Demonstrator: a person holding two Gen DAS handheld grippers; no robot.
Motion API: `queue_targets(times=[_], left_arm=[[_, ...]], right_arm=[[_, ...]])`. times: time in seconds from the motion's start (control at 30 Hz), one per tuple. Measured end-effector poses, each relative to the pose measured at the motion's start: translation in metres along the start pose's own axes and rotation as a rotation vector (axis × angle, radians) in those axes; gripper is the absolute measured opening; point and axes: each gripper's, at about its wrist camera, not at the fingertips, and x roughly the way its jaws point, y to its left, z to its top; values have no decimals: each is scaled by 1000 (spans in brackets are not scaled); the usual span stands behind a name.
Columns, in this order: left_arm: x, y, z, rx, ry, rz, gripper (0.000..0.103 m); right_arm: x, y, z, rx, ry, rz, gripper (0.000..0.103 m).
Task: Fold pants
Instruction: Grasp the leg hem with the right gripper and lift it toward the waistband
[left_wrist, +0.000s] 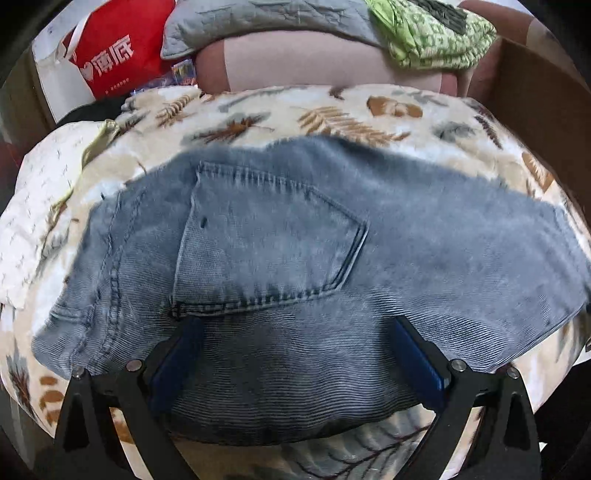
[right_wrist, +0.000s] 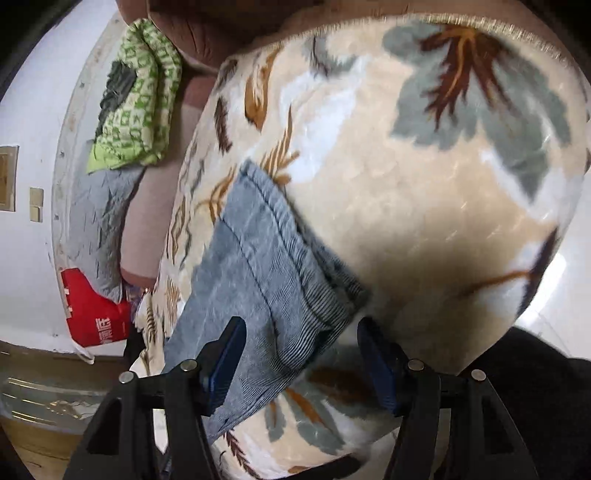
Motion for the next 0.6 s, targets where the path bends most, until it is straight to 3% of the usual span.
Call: queue_targets(times=[0.1, 0.37, 0.43, 0.57, 0.6], left_arm=[[-7, -2, 0, 14, -23, 2, 100], [-1, 5, 0, 6, -22, 5, 100], [0, 3, -1, 11, -22, 11, 100], [0, 4, 0, 6, -20, 2, 100], [0, 5, 0, 5, -18, -1, 100]], right_arm=[[-4, -2, 1, 15, 0, -7, 66], [-40, 81, -20, -312, -135, -31, 66], [-21, 90, -22, -361, -74, -21, 66], [31, 64, -14, -340, 30, -177, 67], [29, 62, -14, -335, 16, -157, 66]])
